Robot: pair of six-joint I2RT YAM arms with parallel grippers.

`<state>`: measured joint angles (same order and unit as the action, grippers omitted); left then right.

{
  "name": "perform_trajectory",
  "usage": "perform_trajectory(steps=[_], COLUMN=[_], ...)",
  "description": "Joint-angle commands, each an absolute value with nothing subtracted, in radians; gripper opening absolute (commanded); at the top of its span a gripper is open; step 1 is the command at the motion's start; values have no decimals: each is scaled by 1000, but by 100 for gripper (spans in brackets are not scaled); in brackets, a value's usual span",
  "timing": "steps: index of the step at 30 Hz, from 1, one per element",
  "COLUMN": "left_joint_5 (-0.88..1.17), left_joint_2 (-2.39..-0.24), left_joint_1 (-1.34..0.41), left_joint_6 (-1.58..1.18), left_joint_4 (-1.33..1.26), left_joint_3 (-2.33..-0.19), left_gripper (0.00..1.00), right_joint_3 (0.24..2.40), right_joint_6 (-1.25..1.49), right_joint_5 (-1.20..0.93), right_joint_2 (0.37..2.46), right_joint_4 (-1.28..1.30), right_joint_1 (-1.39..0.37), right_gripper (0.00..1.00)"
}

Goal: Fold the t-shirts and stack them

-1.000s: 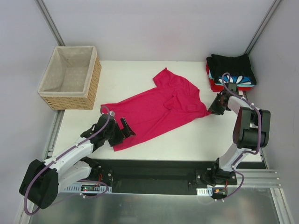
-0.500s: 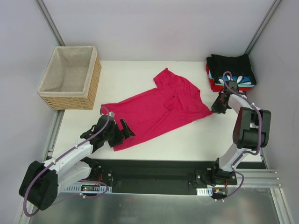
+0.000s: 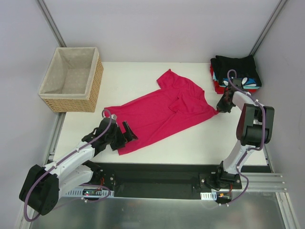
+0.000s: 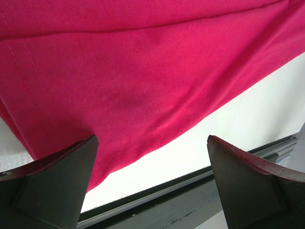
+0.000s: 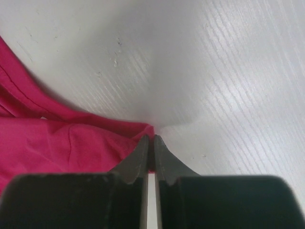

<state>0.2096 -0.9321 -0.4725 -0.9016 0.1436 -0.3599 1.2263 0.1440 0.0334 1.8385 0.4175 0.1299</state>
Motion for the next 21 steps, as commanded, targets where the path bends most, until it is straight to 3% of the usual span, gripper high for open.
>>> perform_trajectory(steps=[1,2,3,6,7,9,14,21], left_joint_5=[207,207,209,204,204,193,205,204], left_joint_2=[-919,-919,-917,-913,-913,-920,-966,-1029], left_joint_1=[-482,-482,-482,-482,-480,-480,-480,-480], left_joint_6=[-885,-887,-887,-885,-879,-859,-801,-746], left_joint_4=[152,152,153,155,158,166,190,265], left_joint_3=[-350,-350,-351,-356,-365,-396,-508,-676], left_gripper=[99,99,99,99,99,99,99,99], right_joint_3=[1267,1261,1255,1252,1256,1272,1304,1194], right_joint_6=[127,127,127,114,106,100,92,127], right_joint_5=[61,81,93,129,130,118,45,-25], right_joint_2=[1821,1806,1786,1675,1648,1565,1467,1434], right_joint_4=[439,437,430,426,428,442,506,462], right_joint_1=[140,138,137,127,124,101,-44,-225], right_gripper=[26,35,59,90,94,100,96,97])
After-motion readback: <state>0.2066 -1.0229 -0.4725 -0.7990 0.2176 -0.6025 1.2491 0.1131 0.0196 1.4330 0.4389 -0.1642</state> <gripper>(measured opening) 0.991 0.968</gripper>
